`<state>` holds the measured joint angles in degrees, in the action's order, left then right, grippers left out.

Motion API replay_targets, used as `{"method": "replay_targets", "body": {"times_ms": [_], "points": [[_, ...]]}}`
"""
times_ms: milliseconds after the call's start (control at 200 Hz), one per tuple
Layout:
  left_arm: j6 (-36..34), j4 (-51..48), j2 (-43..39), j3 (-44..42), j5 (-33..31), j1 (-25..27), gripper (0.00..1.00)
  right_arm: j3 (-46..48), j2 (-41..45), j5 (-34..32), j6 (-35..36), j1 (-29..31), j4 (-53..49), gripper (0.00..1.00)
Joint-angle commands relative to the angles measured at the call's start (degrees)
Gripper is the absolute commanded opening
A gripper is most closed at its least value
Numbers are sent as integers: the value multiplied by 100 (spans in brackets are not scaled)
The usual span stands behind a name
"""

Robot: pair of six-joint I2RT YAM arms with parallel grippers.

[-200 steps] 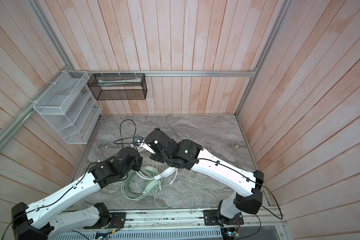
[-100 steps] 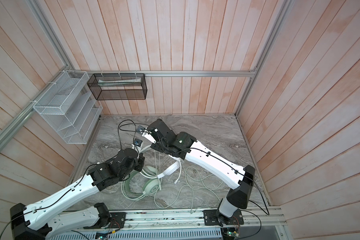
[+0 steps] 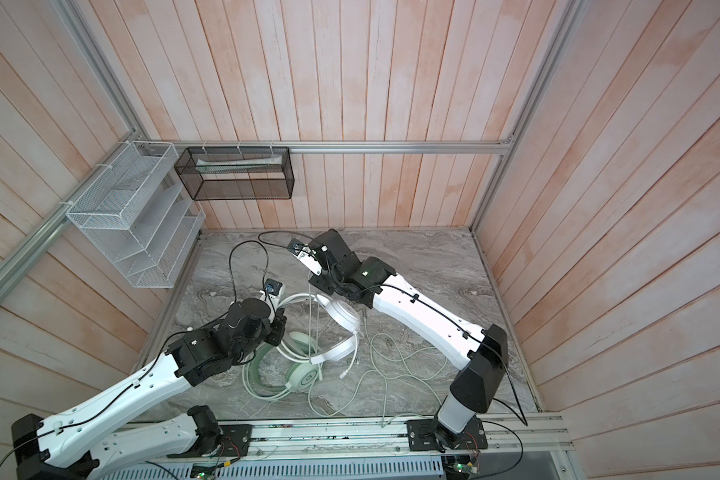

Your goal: Wrap the headphones

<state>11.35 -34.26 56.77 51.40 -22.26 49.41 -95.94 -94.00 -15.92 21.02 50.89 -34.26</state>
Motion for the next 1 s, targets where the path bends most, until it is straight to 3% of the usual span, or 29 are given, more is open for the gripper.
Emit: {"method": "replay_targets", "body": {"times_ms": [0,420,725,855,995], "points": [[22,-3,-160,153,325,43,0,120,243,157,-184,-183,503,22],[228,-905,-198,1322,309,43,0,1473,767,959,-718,-673,1580,21],[611,-2093,413,2377,57,43,0,2997,1504,2138,-1471,-1385,3201,48],[831,-2641,677,2882,34,43,0,3766,1826,2842,-2007,-1842,4174,53],[1074,-3054,923,3408,-61,34,0,4372,1930,3433,-2549,-1872,5116,57]]}}
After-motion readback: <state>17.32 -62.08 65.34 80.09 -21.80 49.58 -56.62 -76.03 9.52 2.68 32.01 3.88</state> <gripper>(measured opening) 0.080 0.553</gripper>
